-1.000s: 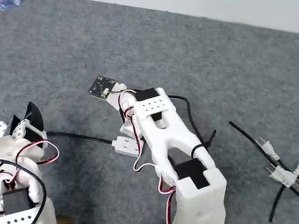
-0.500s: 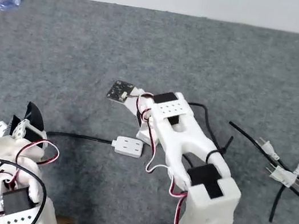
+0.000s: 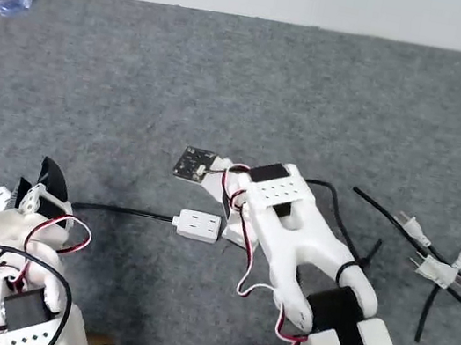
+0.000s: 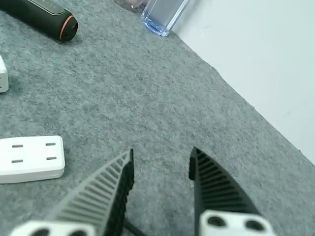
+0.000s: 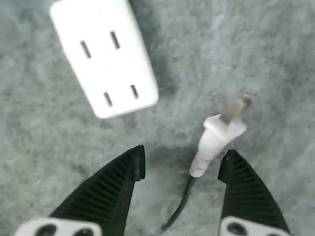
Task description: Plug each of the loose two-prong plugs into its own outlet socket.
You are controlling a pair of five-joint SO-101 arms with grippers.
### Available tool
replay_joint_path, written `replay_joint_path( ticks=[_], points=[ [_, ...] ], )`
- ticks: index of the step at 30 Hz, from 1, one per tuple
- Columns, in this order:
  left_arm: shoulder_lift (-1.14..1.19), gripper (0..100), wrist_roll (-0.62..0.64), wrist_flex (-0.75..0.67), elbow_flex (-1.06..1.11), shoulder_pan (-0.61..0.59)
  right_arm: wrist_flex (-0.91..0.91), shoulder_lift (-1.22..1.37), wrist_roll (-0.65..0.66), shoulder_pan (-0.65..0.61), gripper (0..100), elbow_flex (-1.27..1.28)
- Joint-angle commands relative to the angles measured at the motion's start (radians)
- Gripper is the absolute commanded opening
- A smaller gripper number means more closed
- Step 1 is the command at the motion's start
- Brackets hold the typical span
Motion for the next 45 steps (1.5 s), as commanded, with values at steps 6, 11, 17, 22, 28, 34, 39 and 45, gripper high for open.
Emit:
replay_joint_path(
  ticks=[6, 11, 17, 22, 28, 34, 39, 45],
  points=[
    [-0.011, 17, -0.008, 0.003, -0.008, -0.002, -0.101, -0.021, 0.011, 0.044, 24.7, 0.021],
    [-0.011, 17, -0.008, 0.003, -0.008, -0.002, -0.099, -0.012, 0.011, 0.027, 24.7, -0.029],
    [-0.011, 17, -0.008, 0.003, -0.008, -0.002, -0.116, -0.012, 0.011, 0.027, 24.7, -0.031],
    [-0.011, 17, -0.008, 0.003, -0.008, -0.002, -0.168, 0.071, 0.011, 0.028, 14.4, -0.037],
    [-0.011, 17, -0.008, 0.003, -0.008, -0.002, -0.133, 0.134, 0.009, 0.056, 5.4, -0.123],
    [-0.011, 17, -0.008, 0.003, -0.008, -0.002, -0.104, 0.111, 0.072, 0.084, 0.8, -0.124],
    [-0.011, 17, -0.008, 0.003, -0.008, -0.002, 0.016, -0.027, 0.143, 0.102, 0.8, -0.173],
    [-0.011, 17, -0.008, 0.003, -0.008, -0.002, 0.268, -0.134, 0.239, 0.142, 0.8, -0.318]
  ],
)
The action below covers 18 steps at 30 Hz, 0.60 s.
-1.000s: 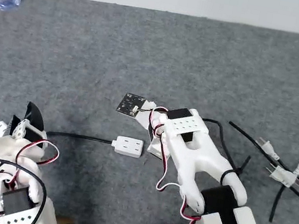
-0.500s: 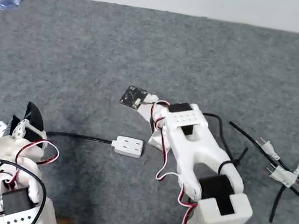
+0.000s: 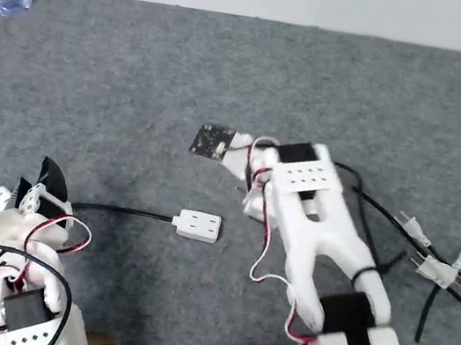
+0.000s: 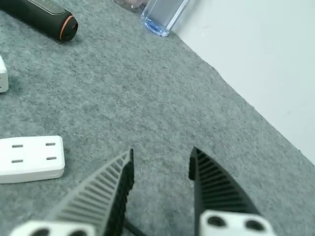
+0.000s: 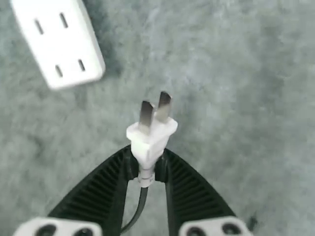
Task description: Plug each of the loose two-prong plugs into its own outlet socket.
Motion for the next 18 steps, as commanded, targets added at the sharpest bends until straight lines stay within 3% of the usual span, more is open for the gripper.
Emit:
replay_joint_path(
  ticks=[1, 10, 18],
  points=[
    [-0.011, 17, -0.008, 0.003, -0.008, -0.002, 0.166, -0.077, 0.08, 0.03, 0.8, -0.126],
    [-0.011, 17, -0.008, 0.003, -0.008, -0.002, 0.582, -0.065, 0.293, 0.07, 0.9, -0.457],
    [-0.011, 17, -0.008, 0.003, -0.008, -0.002, 0.565, 0.018, 0.35, 0.025, 0.9, -0.258]
  ],
)
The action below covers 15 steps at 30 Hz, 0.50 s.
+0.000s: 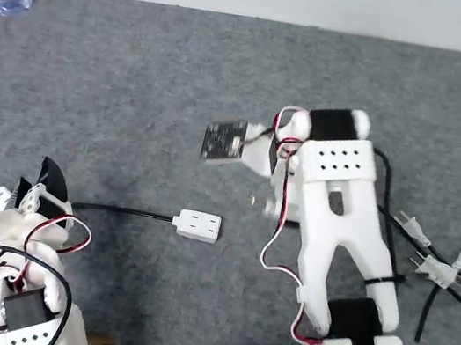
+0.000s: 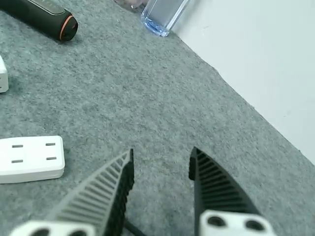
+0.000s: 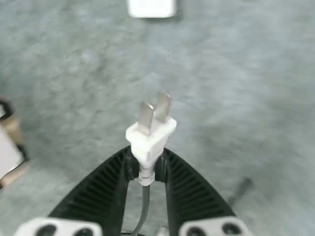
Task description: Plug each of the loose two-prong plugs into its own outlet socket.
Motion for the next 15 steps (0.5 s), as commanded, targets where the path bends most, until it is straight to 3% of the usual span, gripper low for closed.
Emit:
replay_joint_path(
  ticks=[1, 10, 15],
  points=[
    [-0.011, 17, -0.008, 0.003, -0.008, -0.002, 0.035, 0.025, 0.052, -0.035, 0.9, 0.043],
    [-0.011, 17, -0.008, 0.003, -0.008, -0.002, 0.039, 0.232, 0.245, -0.059, 0.9, 0.109],
    [-0.011, 17, -0.008, 0.003, -0.008, -0.002, -0.018, 0.394, 0.275, -0.056, 0.9, 0.106]
  ],
)
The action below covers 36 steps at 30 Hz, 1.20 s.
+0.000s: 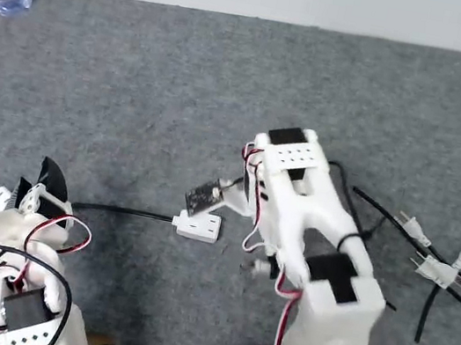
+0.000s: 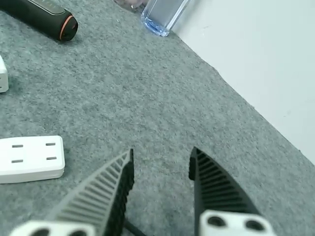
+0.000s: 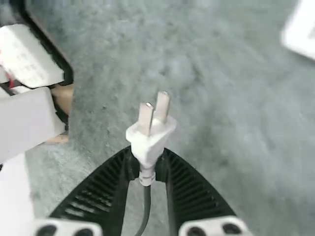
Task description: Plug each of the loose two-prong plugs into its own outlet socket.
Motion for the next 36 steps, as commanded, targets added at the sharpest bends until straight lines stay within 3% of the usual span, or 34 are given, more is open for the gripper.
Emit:
replay_joint_path(
  ticks=[1, 10, 17, 29, 36],
  points=[
    [-0.011, 17, -0.008, 0.003, -0.008, -0.002, -0.042, 0.07, 0.017, 0.002, 0.9, -0.008],
    [-0.011, 17, -0.008, 0.003, -0.008, -0.002, -0.174, 0.148, -0.08, 0.001, 3.9, -0.077],
    [-0.011, 17, -0.008, 0.003, -0.008, -0.002, -0.179, 0.145, -0.1, 0.005, 33.0, -0.133],
    [-0.011, 17, -0.008, 0.003, -0.008, -0.002, 0.041, 0.136, -0.103, -0.051, 25.5, -0.215],
    [-0.011, 17, -0.008, 0.003, -0.008, -0.002, 0.042, -0.104, -0.104, -0.064, 25.5, -0.043]
  ],
)
